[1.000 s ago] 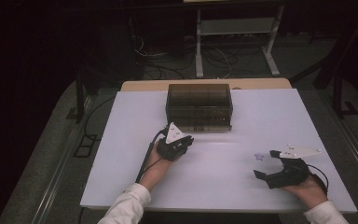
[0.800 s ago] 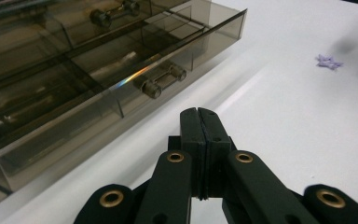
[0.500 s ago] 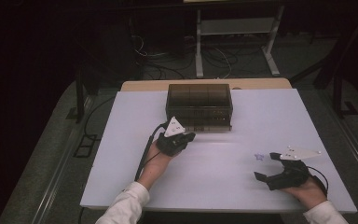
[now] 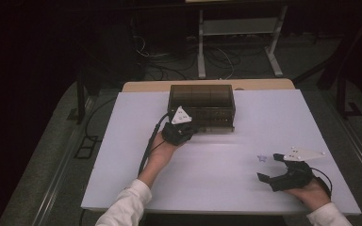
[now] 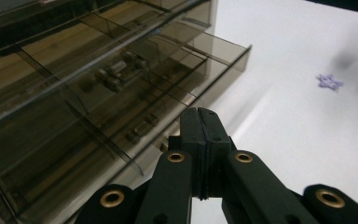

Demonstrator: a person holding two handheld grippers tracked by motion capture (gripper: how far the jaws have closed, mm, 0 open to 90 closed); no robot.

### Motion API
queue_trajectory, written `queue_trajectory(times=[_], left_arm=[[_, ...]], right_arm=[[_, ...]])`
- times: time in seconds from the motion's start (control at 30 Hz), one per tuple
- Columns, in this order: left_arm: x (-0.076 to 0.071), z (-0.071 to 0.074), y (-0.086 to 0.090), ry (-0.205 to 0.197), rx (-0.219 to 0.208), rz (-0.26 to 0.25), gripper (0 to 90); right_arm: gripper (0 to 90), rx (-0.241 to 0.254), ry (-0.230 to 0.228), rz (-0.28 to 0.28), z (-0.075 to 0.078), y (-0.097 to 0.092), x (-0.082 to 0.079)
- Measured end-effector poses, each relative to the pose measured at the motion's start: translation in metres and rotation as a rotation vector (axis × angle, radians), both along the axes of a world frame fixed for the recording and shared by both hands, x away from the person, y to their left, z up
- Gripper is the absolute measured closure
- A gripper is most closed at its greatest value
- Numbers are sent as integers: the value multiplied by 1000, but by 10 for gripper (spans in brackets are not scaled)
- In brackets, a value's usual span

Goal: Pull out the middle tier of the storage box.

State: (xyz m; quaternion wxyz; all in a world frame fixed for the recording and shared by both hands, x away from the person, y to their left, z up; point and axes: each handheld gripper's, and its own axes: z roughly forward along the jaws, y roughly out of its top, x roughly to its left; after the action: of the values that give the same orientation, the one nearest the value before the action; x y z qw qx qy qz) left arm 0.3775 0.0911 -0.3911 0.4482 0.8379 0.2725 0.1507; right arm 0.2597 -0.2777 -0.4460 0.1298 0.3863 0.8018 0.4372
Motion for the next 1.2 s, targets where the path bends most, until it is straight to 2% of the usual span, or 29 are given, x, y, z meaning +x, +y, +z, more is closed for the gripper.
queue_trajectory(times=[0.27, 0.57, 0.83, 1.2], left_arm=[[23, -4, 0, 20, -3, 33, 896], [40, -14, -5, 39, 44, 76, 896], [44, -20, -5, 77, 55, 89, 897], [42, -20, -4, 107, 42, 84, 896]], right_arm=[[0, -2, 1, -3, 0, 0, 1], [0, -2, 1, -7, 0, -2, 0], [0, -1, -1, -10, 0, -3, 0], [0, -1, -2, -11, 1, -3, 0]])
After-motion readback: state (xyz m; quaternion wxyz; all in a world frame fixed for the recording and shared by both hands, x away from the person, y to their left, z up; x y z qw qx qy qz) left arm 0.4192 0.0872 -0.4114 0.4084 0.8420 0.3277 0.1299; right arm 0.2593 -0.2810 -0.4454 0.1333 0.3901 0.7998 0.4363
